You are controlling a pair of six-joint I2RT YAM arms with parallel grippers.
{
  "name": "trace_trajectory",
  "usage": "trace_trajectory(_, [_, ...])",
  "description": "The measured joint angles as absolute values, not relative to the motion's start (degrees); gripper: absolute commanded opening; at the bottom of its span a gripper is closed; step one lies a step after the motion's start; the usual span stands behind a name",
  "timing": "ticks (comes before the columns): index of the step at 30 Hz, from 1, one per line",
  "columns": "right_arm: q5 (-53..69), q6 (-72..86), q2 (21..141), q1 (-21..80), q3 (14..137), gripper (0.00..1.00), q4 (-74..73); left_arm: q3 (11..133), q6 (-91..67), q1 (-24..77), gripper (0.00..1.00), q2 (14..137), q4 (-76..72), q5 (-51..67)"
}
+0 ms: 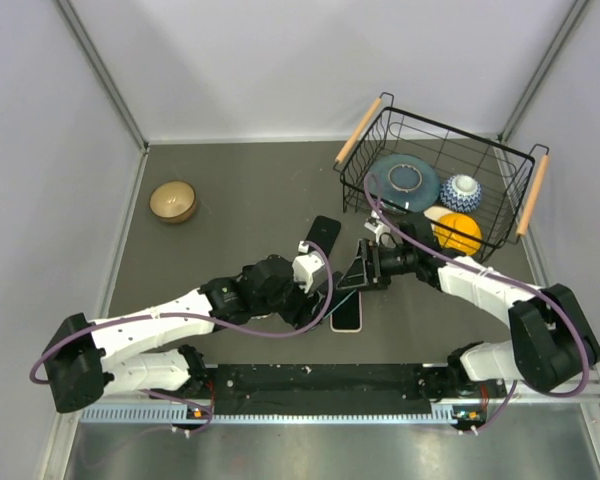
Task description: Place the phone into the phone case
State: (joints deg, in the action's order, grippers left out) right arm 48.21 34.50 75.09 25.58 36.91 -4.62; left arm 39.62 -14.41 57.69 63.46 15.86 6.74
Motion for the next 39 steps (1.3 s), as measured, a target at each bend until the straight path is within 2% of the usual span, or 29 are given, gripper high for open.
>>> trace_trajectory(1, [49.15,34.54,75.55,25.58,36.91,0.66,-4.45,39.62,-14.28,57.71,0.00,63.46,15.55,6.98])
trace_trajectory(4, [51.53,34.81,76.07,25.58,36.86,0.49,-2.92,39.51,-13.61,57.80,0.00,63.48,14.26,8.10])
trace_trajectory(5, [52.23,35.05,76.07,25.58,36.84,0.33,-2.24,39.40,-13.47,57.82,0.00,63.51,13.80,8.43])
trace_trajectory(6, [52.77,35.27,76.07,25.58,36.84,0.26,-1.56,39.24,-13.28,57.82,0.00,63.51,13.37,8.80])
trace_trajectory(7, [53.01,35.42,76.07,25.58,36.80,0.13,-0.82,39.09,-13.13,57.82,0.00,63.53,13.17,9.21])
trace_trajectory(8, [53.54,35.90,76.07,25.56,36.71,0.07,-0.14,38.94,-12.99,57.82,0.00,63.53,13.04,9.56])
trace_trajectory(10, [53.82,37.58,76.07,25.54,36.34,0.00,1.26,38.79,-12.34,57.82,0.23,63.53,12.84,9.47])
trace_trajectory(11, [53.74,39.09,76.07,25.41,36.14,0.00,1.63,38.74,-11.99,57.84,0.35,63.53,12.80,8.82])
trace_trajectory(12, [53.60,40.45,76.07,25.34,35.94,0.00,1.93,38.74,-11.81,57.91,0.54,63.53,12.69,8.16])
trace_trajectory(13, [53.58,41.41,76.07,25.26,35.86,0.00,2.17,38.74,-11.75,58.11,0.65,63.53,12.58,7.46])
trace_trajectory(15, [53.32,42.76,75.88,25.19,35.55,0.00,2.98,38.74,-11.70,58.35,0.85,63.53,12.51,6.52])
trace_trajectory(17, [53.10,43.18,75.22,24.77,35.24,0.00,3.64,38.74,-11.94,58.54,0.90,63.46,12.40,5.45])
trace_trajectory(18, [52.21,42.52,74.39,24.45,35.11,0.00,3.18,38.74,-12.23,58.48,0.99,63.20,12.51,4.47])
trace_trajectory(22, [48.53,42.24,69.63,21.56,34.04,0.00,2.00,38.92,-13.78,58.17,0.99,61.28,13.15,-1.56])
trace_trajectory(29, [34.65,43.31,51.92,18.41,32.84,0.00,-4.64,44.71,-15.00,57.23,0.98,61.93,17.37,-14.76])
trace_trajectory(33, [26.20,43.09,41.60,18.28,31.90,0.00,-10.31,53.36,-13.93,53.67,0.98,70.54,18.87,-17.82])
trace_trajectory(39, [17.06,41.71,31.00,18.24,30.70,0.00,-19.94,59.68,-11.55,46.78,0.99,82.43,19.22,-14.96])
